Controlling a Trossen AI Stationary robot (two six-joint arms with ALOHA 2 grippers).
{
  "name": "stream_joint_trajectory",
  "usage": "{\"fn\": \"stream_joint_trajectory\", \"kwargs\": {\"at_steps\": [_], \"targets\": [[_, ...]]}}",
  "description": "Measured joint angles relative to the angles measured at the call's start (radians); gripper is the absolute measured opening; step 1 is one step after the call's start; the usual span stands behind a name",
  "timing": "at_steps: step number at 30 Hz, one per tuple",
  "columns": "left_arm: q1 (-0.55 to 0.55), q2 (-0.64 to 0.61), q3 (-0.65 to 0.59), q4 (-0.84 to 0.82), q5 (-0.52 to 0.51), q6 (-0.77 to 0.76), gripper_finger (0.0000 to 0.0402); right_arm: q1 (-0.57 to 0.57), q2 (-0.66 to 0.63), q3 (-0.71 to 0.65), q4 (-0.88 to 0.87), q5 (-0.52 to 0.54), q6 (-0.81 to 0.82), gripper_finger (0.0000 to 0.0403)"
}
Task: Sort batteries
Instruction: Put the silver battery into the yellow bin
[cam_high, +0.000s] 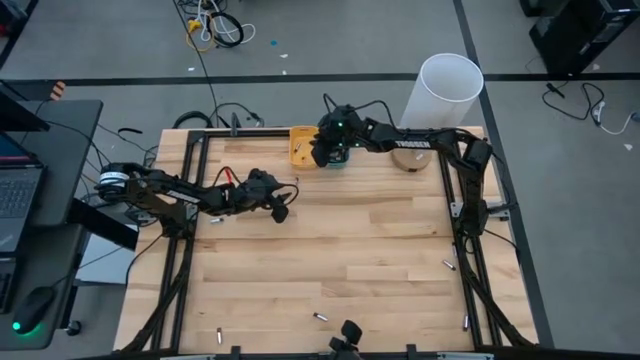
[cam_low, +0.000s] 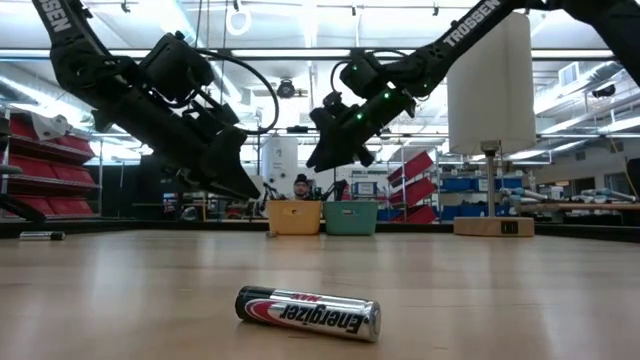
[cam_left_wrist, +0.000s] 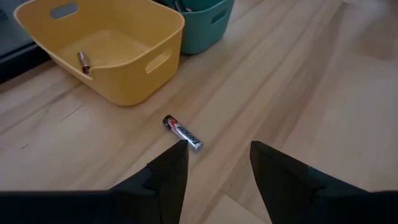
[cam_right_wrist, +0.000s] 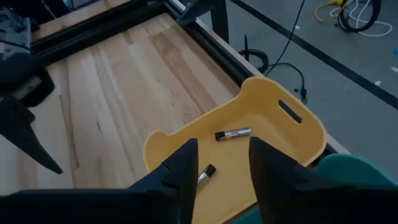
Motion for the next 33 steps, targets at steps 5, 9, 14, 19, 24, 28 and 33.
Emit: {"fn": "stream_joint_trajectory", "kwargs": {"at_steps": [5, 9, 14, 19, 24, 28, 33], "targets": [[0.000, 0.000, 0.000, -0.001, 0.000, -0.013, 0.0188, 0.001, -0.026, 0.001, -0.030, -0.002, -0.006, 0.0140], [0.000, 0.002, 0.000, 0.008, -0.008, -0.062, 0.0188, 0.001, -0.052, 0.001, -0.080, -0.002, -0.017, 0.0139], [0.000, 0.053, 0.000, 0.058, -0.055, -0.079, 0.0188, 0.011, -0.080, -0.003, -0.281, 0.048, -0.086, 0.0139], [0.000, 0.150, 0.001, 0.190, -0.093, -0.130, 0.0188, 0.026, -0.095, -0.048, -0.333, 0.074, -0.082, 0.0137], [0.002, 0.234, 0.023, 0.243, -0.094, -0.134, 0.0188, 0.065, -0.130, -0.098, -0.334, 0.074, -0.036, 0.0137], [0.007, 0.271, 0.061, 0.239, -0.094, -0.100, 0.0188, 0.108, -0.160, -0.114, -0.337, 0.078, 0.023, 0.0137], [0.019, 0.279, 0.096, 0.221, -0.095, -0.079, 0.0188, 0.175, -0.193, -0.116, -0.334, 0.174, 0.135, 0.0135]]}}
